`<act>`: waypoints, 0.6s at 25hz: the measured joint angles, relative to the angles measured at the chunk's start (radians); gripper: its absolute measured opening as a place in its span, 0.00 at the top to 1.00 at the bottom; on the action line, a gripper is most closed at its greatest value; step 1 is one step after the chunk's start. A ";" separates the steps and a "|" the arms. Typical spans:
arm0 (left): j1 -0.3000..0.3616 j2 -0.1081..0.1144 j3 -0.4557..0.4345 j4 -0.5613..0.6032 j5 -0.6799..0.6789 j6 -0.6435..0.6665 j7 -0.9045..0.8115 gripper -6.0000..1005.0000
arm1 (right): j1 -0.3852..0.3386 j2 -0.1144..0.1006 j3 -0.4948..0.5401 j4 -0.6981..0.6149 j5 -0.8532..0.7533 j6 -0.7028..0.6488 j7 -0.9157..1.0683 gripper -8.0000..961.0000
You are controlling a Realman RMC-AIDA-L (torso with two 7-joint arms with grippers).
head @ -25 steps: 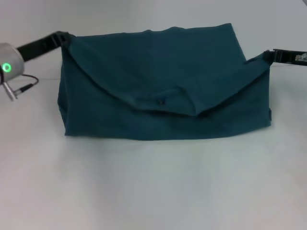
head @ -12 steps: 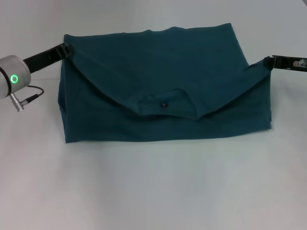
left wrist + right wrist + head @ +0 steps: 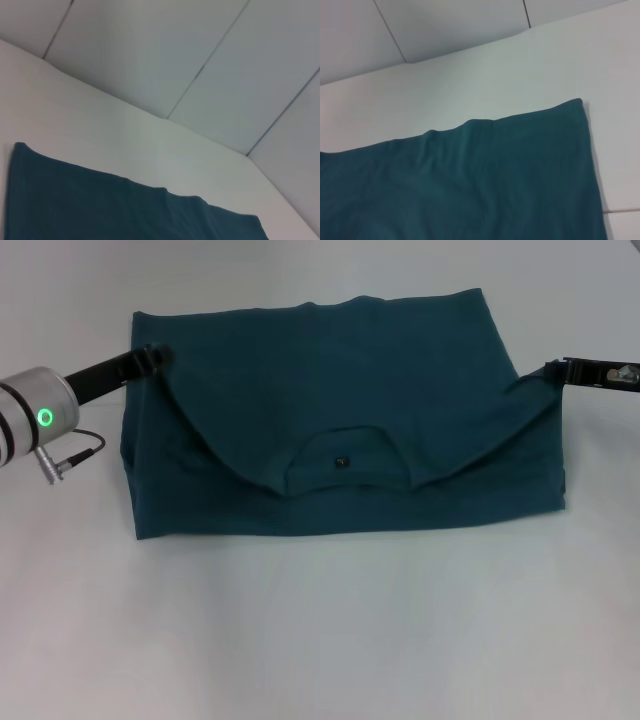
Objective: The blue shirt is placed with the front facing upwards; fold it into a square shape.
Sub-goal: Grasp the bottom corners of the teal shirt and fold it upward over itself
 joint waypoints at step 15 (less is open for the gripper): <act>0.028 -0.002 0.012 0.045 -0.060 -0.037 0.023 0.55 | -0.012 -0.001 -0.010 -0.063 0.006 0.031 -0.005 0.67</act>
